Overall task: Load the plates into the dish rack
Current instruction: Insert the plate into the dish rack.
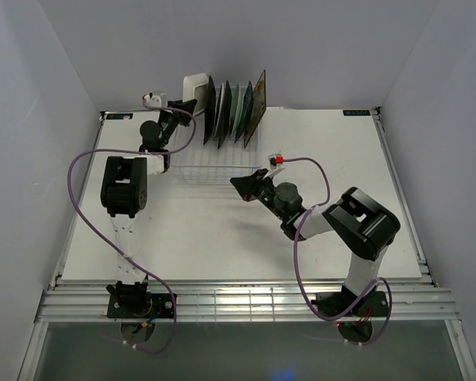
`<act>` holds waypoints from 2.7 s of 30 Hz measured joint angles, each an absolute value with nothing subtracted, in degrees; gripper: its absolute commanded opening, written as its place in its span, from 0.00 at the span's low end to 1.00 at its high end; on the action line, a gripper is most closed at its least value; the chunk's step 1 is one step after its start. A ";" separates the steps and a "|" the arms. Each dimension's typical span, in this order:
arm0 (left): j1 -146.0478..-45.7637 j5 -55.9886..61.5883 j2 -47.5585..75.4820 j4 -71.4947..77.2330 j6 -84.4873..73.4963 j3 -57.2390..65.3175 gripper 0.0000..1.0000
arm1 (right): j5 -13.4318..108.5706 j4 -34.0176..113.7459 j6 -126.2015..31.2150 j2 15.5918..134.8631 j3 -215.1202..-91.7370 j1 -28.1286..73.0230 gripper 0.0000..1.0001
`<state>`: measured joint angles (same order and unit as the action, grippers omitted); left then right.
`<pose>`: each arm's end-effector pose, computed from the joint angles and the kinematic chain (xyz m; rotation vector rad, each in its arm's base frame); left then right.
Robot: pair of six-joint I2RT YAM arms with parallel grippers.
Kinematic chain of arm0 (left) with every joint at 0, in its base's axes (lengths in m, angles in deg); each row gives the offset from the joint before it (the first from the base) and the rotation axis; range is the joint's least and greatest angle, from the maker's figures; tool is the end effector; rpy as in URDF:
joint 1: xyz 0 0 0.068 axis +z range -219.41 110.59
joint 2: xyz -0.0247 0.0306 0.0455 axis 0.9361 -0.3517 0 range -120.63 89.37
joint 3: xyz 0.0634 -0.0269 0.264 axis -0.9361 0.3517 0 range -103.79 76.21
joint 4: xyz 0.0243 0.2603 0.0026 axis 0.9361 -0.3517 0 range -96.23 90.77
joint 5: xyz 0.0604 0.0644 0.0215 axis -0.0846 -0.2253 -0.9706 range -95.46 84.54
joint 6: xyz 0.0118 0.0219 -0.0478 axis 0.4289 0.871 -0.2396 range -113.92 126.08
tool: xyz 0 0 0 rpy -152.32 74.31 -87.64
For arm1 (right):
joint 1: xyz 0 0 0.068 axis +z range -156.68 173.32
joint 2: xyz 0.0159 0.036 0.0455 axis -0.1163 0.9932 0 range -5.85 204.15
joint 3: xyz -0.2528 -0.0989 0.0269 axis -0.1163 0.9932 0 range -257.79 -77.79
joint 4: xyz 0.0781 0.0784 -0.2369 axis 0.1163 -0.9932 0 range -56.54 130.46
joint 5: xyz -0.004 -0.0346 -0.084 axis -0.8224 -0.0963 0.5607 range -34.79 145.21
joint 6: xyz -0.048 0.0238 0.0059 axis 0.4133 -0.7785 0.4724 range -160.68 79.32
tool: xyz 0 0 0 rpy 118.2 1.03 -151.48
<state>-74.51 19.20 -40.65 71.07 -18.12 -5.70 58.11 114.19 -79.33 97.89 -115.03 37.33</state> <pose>0.4931 -0.0589 0.2135 0.1842 1.2364 -0.6990 0.2487 0.2377 0.1828 -0.0279 1.5492 1.1310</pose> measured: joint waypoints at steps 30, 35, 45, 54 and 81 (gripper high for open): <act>-80.30 7.99 -39.16 71.42 -9.53 -2.38 0.00 | 58.94 114.35 -79.35 97.43 -111.09 37.33 0.08; -80.65 5.61 -38.05 69.04 -10.84 -2.44 0.00 | 58.94 114.37 -79.53 97.41 -110.87 37.33 0.08; -81.24 2.48 -33.48 69.12 -11.70 4.14 0.00 | 58.92 114.35 -79.94 97.26 -110.00 37.33 0.08; -80.35 3.77 -35.14 74.52 -14.52 8.00 0.00 | 58.92 114.35 -80.60 96.34 -108.25 37.33 0.08; -77.53 14.96 -32.21 80.23 -7.98 23.83 0.30 | 58.24 114.50 -81.76 95.14 -107.14 37.22 0.08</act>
